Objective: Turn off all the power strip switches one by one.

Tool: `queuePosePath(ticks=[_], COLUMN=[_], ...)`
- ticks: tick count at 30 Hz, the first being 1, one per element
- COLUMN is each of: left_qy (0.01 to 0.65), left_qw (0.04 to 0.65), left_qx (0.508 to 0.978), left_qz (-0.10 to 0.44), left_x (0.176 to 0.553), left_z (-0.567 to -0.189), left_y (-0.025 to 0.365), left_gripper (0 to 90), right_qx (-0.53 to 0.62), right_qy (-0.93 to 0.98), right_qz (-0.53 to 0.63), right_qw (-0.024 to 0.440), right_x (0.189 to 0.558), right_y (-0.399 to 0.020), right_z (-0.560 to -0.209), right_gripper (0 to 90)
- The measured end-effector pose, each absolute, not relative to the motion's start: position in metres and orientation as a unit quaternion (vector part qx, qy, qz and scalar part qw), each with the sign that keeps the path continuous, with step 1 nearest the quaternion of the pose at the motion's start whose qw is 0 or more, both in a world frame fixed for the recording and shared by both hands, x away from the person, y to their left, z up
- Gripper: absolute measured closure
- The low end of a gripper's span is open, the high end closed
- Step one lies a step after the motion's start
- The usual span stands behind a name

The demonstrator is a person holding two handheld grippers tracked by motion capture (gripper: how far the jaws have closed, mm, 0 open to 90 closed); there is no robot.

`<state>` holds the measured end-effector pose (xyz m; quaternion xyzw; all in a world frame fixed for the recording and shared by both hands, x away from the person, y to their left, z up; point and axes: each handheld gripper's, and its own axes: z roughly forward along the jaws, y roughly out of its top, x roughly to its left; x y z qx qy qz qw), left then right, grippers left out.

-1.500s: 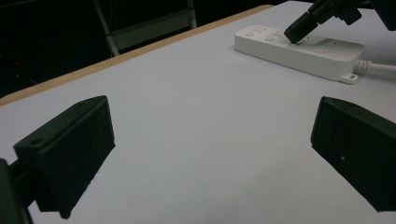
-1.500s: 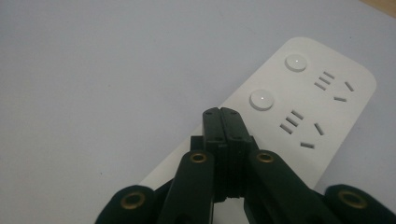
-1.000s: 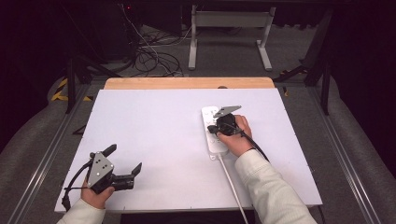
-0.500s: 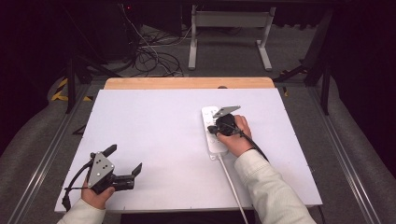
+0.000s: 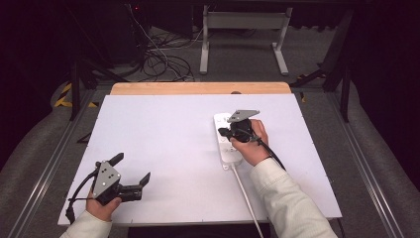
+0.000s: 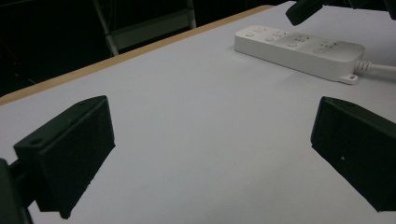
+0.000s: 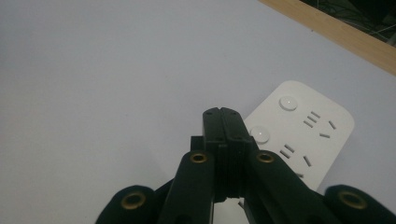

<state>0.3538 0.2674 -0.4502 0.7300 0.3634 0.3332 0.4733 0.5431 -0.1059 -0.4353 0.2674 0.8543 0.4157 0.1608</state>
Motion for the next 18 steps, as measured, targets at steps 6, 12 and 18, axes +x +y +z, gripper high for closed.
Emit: queuePosePath(ticks=[6,12,18], left_qy=[0.363,0.365,0.363], left_qw=[0.473,0.475,0.474], left_qx=[0.731,0.728,0.730], left_qz=[0.333,0.332,0.335], left_x=[0.353,0.353,0.353], left_z=[-0.450,-0.450,-0.450], left_y=[0.267,0.267,0.268], left_gripper=[0.2,0.3,0.2], right_qx=[0.270,0.274,0.279], right_qy=[0.851,0.847,0.849], right_qz=[0.419,0.421,0.412], right_qw=[0.163,0.174,0.177], right_x=[0.545,0.551,0.561], right_y=[-0.107,-0.106,-0.103], right_z=[-0.434,-0.426,-0.417], right_gripper=[90.0,90.0,90.0])
